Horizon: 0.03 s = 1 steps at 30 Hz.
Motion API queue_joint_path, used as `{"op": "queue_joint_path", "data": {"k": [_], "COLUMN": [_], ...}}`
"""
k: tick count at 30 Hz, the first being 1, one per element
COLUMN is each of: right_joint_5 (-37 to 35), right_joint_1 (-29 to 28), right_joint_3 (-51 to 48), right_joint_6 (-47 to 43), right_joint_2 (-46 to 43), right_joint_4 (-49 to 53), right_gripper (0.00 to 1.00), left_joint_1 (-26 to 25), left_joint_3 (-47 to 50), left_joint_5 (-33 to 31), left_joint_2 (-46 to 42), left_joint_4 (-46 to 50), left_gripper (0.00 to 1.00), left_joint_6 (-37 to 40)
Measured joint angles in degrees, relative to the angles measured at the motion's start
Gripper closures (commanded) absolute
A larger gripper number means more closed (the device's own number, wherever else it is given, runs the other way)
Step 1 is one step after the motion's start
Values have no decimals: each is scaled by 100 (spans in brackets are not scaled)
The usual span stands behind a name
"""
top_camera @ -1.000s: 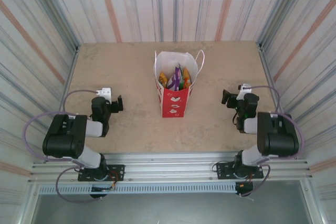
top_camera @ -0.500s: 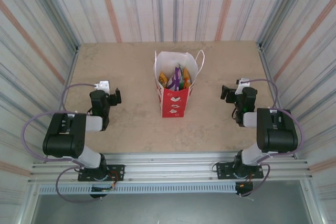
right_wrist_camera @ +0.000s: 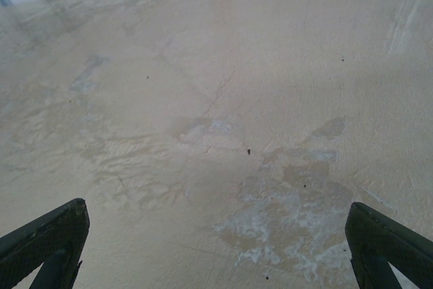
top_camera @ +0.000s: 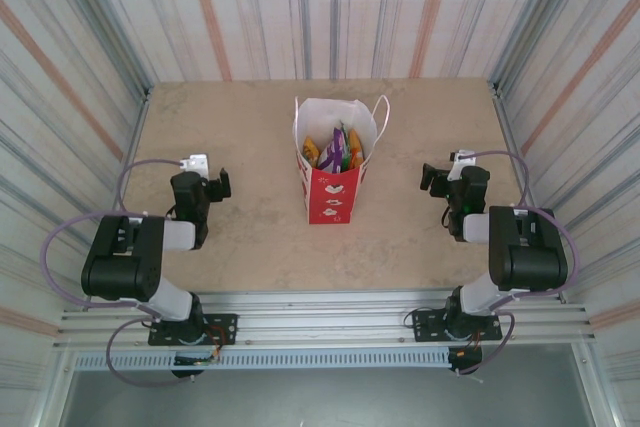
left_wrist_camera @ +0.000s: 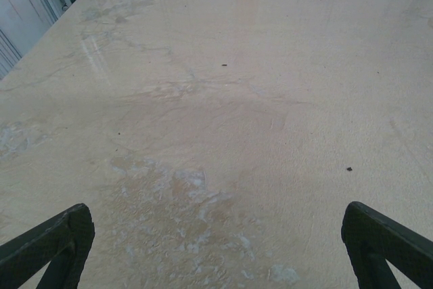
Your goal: Place the snacks into the paper bag
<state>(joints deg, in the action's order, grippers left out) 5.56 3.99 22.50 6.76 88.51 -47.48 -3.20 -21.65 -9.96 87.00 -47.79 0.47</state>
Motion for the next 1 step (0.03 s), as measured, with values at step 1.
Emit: {"op": "queue_joint_path", "data": {"k": [1], "right_joint_5": [0], "right_joint_1": [0], "right_joint_3": [0], "right_joint_6": [0], "right_joint_2": [-2], "right_joint_4": [0], "right_gripper": [1], "left_joint_1": [0], "left_joint_3": [0], "left_joint_5": [-11], "left_joint_2": [0], "left_joint_4": [0], "left_gripper": [1], "left_joint_6": [0]}}
